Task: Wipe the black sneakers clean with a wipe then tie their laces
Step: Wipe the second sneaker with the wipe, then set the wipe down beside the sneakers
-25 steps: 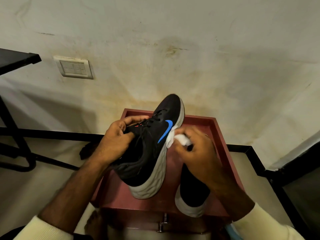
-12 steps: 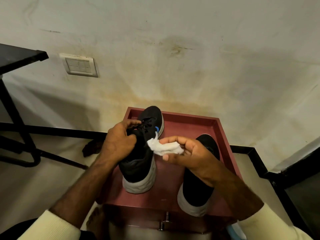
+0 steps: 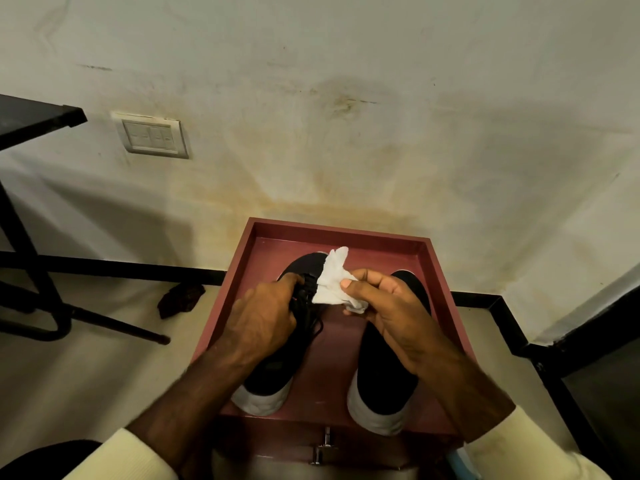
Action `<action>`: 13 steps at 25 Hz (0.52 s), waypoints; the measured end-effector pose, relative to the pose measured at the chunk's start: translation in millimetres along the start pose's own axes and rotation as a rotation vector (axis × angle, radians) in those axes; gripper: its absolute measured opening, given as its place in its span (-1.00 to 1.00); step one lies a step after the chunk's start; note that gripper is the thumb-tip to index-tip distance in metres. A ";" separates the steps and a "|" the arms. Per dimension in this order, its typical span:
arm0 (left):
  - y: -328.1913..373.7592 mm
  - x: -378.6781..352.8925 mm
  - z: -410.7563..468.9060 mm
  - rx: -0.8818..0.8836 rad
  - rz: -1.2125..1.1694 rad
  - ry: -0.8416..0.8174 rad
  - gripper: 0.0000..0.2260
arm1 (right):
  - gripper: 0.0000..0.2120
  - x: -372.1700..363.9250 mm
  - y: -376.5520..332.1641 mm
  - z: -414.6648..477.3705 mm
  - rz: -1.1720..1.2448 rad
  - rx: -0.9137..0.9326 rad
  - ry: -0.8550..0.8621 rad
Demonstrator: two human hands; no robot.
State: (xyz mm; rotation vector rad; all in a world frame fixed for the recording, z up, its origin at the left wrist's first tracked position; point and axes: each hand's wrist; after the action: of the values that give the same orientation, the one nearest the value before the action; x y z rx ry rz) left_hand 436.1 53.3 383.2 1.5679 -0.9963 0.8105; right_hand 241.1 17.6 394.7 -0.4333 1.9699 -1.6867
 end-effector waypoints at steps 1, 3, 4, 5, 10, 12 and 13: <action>1.6 -2.0 -0.3 0.028 0.026 -0.002 -0.55 | -0.87 2.3 1.1 0.5 -0.010 -0.002 0.017; 4.0 -4.5 -0.7 0.083 0.024 -0.003 -0.55 | -0.80 5.9 2.6 1.4 -0.020 -0.013 0.050; 5.2 -5.5 -0.7 0.100 0.031 -0.013 -0.54 | -0.78 7.1 2.8 1.5 -0.030 -0.019 0.061; 6.5 -6.0 -0.8 0.111 0.045 -0.029 -0.54 | -0.77 7.6 2.9 1.4 -0.043 -0.025 0.069; -1.2 1.2 0.8 0.013 0.002 -0.250 -0.45 | -0.78 6.9 3.3 -0.7 -0.072 -0.034 0.093; -3.8 15.8 -1.1 -0.075 -0.277 -0.336 -0.43 | -0.81 6.8 3.5 -1.6 -0.096 -0.010 0.109; -3.4 22.6 -3.2 -0.105 -0.487 -0.290 -0.48 | -0.82 6.5 3.2 -1.8 -0.111 0.003 0.122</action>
State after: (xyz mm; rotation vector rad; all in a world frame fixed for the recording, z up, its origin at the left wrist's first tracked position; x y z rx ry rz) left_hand 448.7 52.5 402.5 1.7672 -0.7894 0.1949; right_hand 235.0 16.1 390.6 -0.4564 2.0637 -1.8237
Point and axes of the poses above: each hand's wrist, its own z-axis towards the middle knuckle, its own x-axis out of the back of the hand, y = z × x, and after that the axes turned 14 degrees about -y, right-handed
